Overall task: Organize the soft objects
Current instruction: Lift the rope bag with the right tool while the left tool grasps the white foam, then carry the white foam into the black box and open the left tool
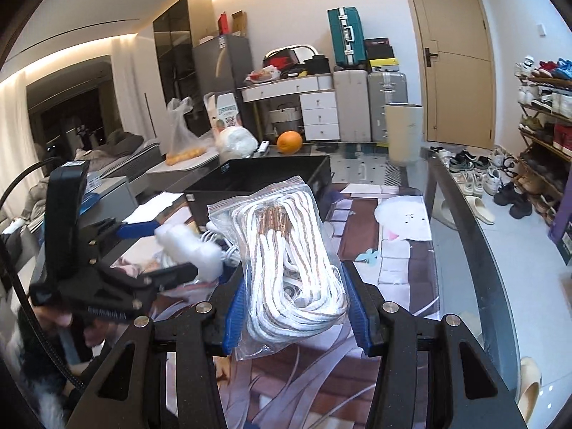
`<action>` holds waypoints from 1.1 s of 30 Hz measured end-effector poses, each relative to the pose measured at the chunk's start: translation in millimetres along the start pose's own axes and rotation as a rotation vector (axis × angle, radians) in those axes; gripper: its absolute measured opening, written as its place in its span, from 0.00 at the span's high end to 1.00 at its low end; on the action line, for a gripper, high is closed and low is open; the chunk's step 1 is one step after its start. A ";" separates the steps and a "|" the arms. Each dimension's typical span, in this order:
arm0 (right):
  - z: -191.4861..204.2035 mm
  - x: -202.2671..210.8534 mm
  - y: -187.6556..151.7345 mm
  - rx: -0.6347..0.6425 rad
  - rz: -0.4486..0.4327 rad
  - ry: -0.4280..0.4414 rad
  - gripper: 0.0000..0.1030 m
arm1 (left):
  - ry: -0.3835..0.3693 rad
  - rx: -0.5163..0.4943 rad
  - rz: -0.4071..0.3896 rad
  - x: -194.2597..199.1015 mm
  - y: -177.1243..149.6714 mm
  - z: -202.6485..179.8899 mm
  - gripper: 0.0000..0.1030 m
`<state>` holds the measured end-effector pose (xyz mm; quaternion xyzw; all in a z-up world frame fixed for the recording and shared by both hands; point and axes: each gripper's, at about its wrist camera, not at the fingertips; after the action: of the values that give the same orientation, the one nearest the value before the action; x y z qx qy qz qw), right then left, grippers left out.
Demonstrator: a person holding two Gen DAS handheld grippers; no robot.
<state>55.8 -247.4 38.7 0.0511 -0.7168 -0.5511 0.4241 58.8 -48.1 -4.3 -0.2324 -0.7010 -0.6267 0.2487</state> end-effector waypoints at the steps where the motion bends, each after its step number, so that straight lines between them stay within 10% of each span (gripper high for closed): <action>1: -1.0 -3.4 1.5 -0.005 0.002 -0.004 0.52 | 0.006 -0.005 0.006 -2.4 0.5 -1.8 0.00; 9: -2.3 -15.4 2.1 -0.009 0.010 -0.012 0.52 | 0.067 -0.045 0.035 -18.3 5.7 -12.7 0.04; 33: 7.9 -17.3 28.4 0.055 -0.006 -0.046 0.52 | -0.122 0.091 -0.096 16.7 43.1 39.3 0.13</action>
<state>72.7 -221.1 52.6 0.0523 -0.7411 -0.5334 0.4044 71.2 -4.2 35.6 -0.2247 -0.7531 -0.5899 0.1854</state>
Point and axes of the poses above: each gripper's, at about its wrist camera, not at the fingertips, and x roughly against the way its jaws point, z to its left, y to its top, and after that the axes turned 11 degrees about x, right-handed
